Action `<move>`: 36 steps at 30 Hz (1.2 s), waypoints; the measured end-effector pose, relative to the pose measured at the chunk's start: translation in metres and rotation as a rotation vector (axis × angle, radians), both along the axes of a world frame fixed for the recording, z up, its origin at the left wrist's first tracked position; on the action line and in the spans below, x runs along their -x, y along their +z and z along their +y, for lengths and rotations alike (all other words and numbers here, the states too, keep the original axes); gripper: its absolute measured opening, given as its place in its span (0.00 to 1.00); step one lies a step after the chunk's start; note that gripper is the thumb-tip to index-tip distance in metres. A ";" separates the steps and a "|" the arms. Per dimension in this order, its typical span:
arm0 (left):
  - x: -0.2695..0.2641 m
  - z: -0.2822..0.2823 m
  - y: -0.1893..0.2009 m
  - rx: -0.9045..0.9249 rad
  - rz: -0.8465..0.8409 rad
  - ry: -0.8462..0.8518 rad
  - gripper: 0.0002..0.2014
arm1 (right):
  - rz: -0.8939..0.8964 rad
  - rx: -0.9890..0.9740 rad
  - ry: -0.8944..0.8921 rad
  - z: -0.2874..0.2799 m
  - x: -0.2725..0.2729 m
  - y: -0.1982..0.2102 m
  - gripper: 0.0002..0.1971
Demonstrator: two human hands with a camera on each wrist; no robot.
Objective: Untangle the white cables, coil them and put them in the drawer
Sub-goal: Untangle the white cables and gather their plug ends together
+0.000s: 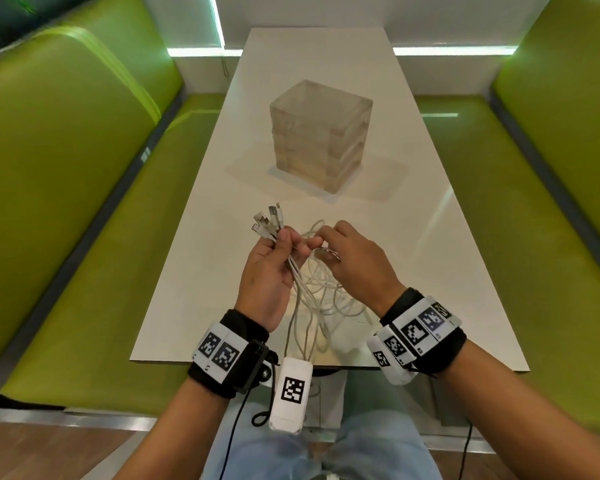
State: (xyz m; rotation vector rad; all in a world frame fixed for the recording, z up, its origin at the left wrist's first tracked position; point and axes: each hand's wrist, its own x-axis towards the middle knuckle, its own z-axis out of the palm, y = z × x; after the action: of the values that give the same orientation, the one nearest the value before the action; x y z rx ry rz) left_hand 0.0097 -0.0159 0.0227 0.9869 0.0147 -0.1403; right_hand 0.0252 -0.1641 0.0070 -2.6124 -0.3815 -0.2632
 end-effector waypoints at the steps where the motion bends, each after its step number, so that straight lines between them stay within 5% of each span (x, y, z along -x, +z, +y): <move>1: 0.000 0.002 0.001 0.009 0.007 0.012 0.11 | -0.005 0.008 0.002 -0.003 -0.001 -0.001 0.08; 7: -0.006 0.021 -0.003 0.083 0.028 0.112 0.10 | 0.114 -0.286 0.018 -0.030 -0.009 0.001 0.03; 13: -0.019 0.059 0.002 0.201 0.035 0.250 0.13 | 0.216 -0.513 -0.352 -0.085 -0.032 0.000 0.05; 20: -0.015 0.046 0.007 0.203 0.030 0.192 0.13 | 0.094 -0.474 -0.078 -0.042 -0.012 0.023 0.12; 24: -0.008 0.034 0.011 0.211 0.041 0.149 0.13 | 0.197 -0.379 0.139 -0.003 -0.002 0.018 0.16; 27: -0.008 0.037 0.013 0.195 0.035 0.156 0.14 | 0.252 -0.414 0.171 0.005 -0.003 0.016 0.04; 33: -0.025 0.086 0.015 0.206 -0.083 0.312 0.14 | 0.441 -0.111 0.188 -0.016 -0.002 0.002 0.10; 36: -0.029 0.111 0.022 0.183 -0.081 0.386 0.14 | 0.404 -0.207 0.152 -0.030 -0.007 -0.003 0.11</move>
State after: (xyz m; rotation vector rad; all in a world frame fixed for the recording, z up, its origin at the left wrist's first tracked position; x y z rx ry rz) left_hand 0.0384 0.0951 0.0444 0.7901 0.1154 0.2484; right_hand 0.0324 -0.1942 0.0035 -2.3421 -0.3834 0.2609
